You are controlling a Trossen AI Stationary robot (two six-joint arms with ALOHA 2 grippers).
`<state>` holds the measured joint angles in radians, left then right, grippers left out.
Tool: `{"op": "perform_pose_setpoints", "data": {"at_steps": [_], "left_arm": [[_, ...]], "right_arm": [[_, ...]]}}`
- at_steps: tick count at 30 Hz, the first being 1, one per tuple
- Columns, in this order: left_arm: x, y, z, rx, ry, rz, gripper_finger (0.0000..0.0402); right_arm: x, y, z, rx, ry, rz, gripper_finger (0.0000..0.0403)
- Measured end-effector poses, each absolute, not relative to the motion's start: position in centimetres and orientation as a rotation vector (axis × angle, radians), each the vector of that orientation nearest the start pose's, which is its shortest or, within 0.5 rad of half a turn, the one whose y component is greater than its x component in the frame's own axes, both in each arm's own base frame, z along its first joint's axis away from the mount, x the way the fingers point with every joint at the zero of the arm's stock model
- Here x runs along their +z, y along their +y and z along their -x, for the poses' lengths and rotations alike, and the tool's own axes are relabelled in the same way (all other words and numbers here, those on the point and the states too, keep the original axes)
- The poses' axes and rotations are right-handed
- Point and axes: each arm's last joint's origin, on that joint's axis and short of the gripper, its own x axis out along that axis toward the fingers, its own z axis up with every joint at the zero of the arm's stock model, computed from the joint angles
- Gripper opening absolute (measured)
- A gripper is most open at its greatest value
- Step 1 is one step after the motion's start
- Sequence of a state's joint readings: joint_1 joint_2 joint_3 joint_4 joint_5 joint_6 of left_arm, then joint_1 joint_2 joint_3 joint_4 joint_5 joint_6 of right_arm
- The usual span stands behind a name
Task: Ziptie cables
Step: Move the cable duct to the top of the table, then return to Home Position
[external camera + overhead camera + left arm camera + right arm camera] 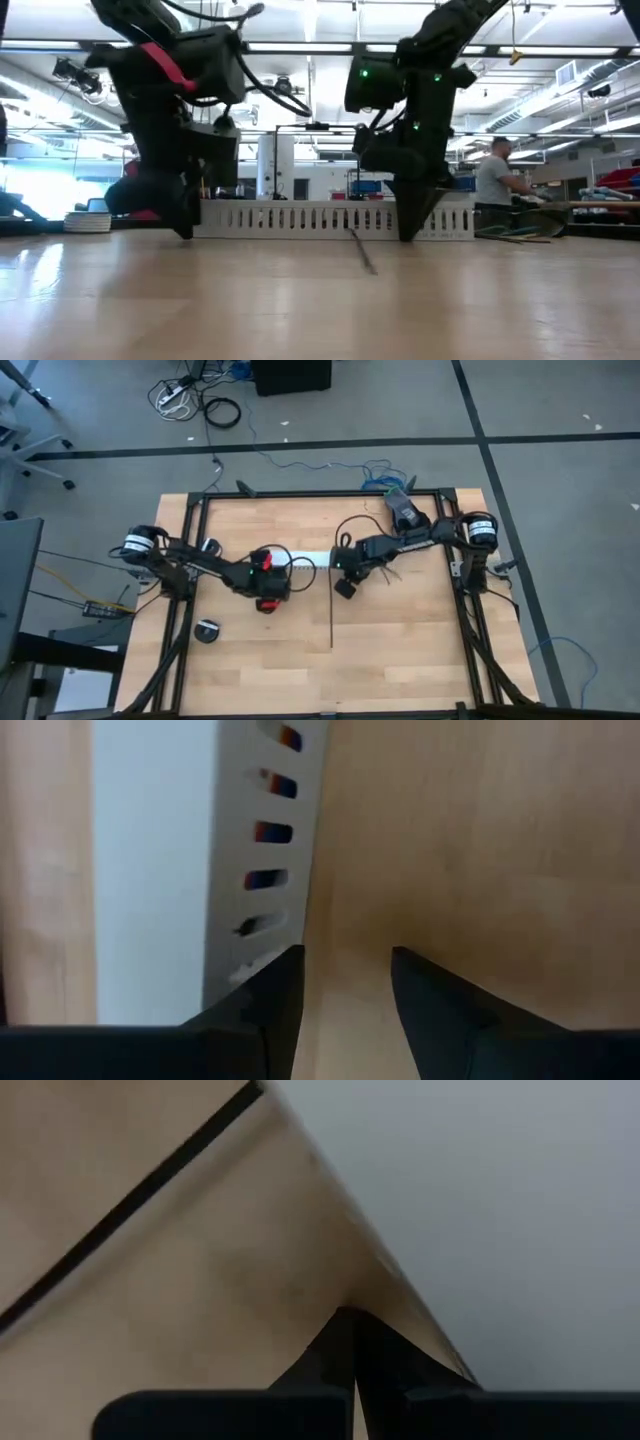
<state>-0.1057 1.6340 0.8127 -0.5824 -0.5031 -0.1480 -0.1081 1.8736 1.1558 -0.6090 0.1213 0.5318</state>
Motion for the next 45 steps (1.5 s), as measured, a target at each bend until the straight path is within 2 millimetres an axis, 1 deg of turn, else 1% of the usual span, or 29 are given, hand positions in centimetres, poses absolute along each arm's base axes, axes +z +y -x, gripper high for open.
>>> {"op": "perform_pose_setpoints", "data": {"at_steps": [5,7,9,12,14,16,18,21,23,26,29,32,35,36,39,41,42,45], "left_arm": [[13.8,1.2,-26.9,0.432,1.302,-0.307,0.0145],[13.8,2.0,-27.1,0.433,1.291,-0.282,0.0145],[13.8,2.3,-27.1,0.426,1.294,-0.267,0.0145],[14.3,2.1,-27.2,0.413,1.315,-0.273,0.0145],[15.1,1.5,-27.5,0.428,1.321,-0.269,0.0145],[16.3,0.8,-27.7,0.449,1.307,-0.272,0.0145],[17.8,-0.2,-27.6,0.458,1.251,-0.282,0.0145],[20.3,-1.4,-27.1,0.447,1.130,-0.274,0.0145],[22.3,-2.0,-26.2,0.448,1.039,-0.258,0.0145],[24.6,-2.5,-24.3,0.465,0.904,-0.224,0.0145],[25.9,-2.9,-21.9,0.482,0.776,-0.195,0.0145],[26.1,-3.2,-19.5,0.486,0.633,-0.147,0.0145],[25.3,-3.4,-17.9,0.446,0.475,-0.073,0.0145],[24.6,-3.4,-17.4,0.433,0.434,-0.056,0.0145],[23.1,-3.4,-16.7,0.405,0.314,-0.036,0.0145],[22.1,-3.3,-16.4,0.394,0.255,-0.040,0.0145],[21.9,-3.3,-16.4,0.387,0.215,-0.040,0.0145],[20.9,-3.0,-16.3,0.373,0.152,-0.080,0.0145]], "right_arm": [[14.8,-6.9,-33.8,-0.589,1.241,-0.439,0.0000],[14.8,-7.5,-33.7,-0.575,1.246,-0.462,0.0000],[14.8,-7.6,-33.6,-0.549,1.253,-0.472,0.0000],[15.5,-6.5,-33.5,-0.513,1.259,-0.449,0.0000],[16.9,-5.4,-33.4,-0.486,1.220,-0.427,0.0000],[18.7,-4.4,-33.0,-0.467,1.179,-0.405,0.0000],[20.6,-3.4,-32.4,-0.443,1.133,-0.384,0.0000],[24.1,-2.0,-31.0,-0.399,1.031,-0.361,0.0000],[26.3,-1.0,-29.7,-0.364,0.959,-0.335,0.0000],[28.8,0.4,-27.2,-0.320,0.861,-0.292,0.0000],[30.2,1.6,-24.2,-0.312,0.769,-0.260,0.0000],[30.3,2.5,-21.4,-0.266,0.668,-0.252,0.0000],[29.1,3.1,-18.9,-0.191,0.574,-0.255,0.0000],[28.5,3.3,-18.2,-0.167,0.537,-0.256,0.0000],[26.8,3.4,-16.5,-0.104,0.442,-0.265,0.0000],[25.9,3.3,-15.7,-0.048,0.365,-0.273,0.0000],[25.4,3.3,-15.3,-0.016,0.332,-0.271,0.0000],[24.2,3.2,-14.5,0.094,0.212,-0.221,0.0000]]}}
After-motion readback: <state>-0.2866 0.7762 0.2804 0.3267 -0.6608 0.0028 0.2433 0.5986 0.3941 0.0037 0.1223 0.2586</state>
